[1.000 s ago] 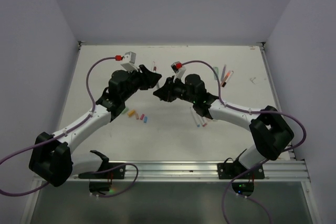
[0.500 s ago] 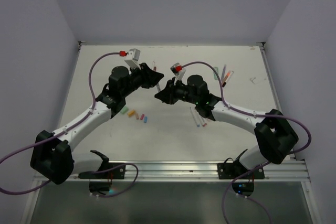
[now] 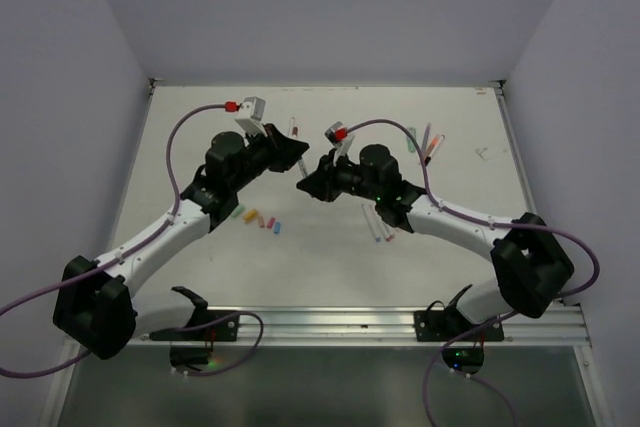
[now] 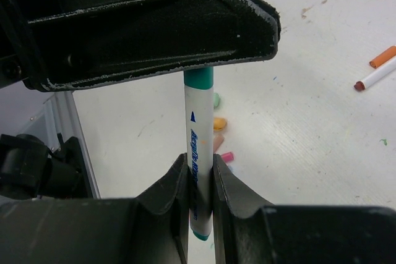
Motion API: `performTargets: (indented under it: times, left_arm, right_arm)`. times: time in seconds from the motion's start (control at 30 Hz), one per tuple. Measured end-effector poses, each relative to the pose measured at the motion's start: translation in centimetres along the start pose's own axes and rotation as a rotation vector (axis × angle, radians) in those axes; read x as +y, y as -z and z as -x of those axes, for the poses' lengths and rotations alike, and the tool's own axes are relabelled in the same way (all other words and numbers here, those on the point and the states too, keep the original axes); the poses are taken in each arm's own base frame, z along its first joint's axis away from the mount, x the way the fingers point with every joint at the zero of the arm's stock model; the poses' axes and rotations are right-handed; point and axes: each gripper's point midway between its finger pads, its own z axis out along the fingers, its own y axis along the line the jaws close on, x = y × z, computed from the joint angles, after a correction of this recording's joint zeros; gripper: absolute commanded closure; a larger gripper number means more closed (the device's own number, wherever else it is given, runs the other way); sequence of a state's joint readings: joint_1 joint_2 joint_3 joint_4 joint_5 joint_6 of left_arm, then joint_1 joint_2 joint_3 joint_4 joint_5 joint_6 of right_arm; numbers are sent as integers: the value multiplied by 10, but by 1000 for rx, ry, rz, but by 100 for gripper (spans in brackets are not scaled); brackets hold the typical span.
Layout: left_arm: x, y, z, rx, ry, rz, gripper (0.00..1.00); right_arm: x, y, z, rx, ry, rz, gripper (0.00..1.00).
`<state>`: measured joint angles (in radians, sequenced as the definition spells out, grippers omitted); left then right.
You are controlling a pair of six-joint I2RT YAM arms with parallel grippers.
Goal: Open the pen caps
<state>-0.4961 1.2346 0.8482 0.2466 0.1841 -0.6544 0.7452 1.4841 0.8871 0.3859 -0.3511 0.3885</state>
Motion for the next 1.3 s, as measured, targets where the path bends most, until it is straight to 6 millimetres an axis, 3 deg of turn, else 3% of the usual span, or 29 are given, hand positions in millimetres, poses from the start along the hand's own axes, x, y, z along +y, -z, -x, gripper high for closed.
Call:
performTargets:
  times: [0.3,0.83,1.17,1.2,1.23,1.3]
  left_arm:
    - [-17,22,9,-109,-10,-29,100]
    - [-19,24,11,-192,41,-67,100]
    - [-17,27,25,-262,111,-53,100]
    - [-11,28,38,-324,120,-20,100]
    - [0,34,69,-450,129,20,100]
    - [20,64,139,-722,153,96,100]
  right_arm:
    - [12,19,-1,-41,117,48,100]
    - [6,31,-3,-100,214,36,100]
    - [8,31,3,-130,239,44,100]
    - [7,32,-2,-106,235,44,100]
    - [2,35,-20,-51,215,36,100]
    - [-15,45,-78,122,151,3,100]
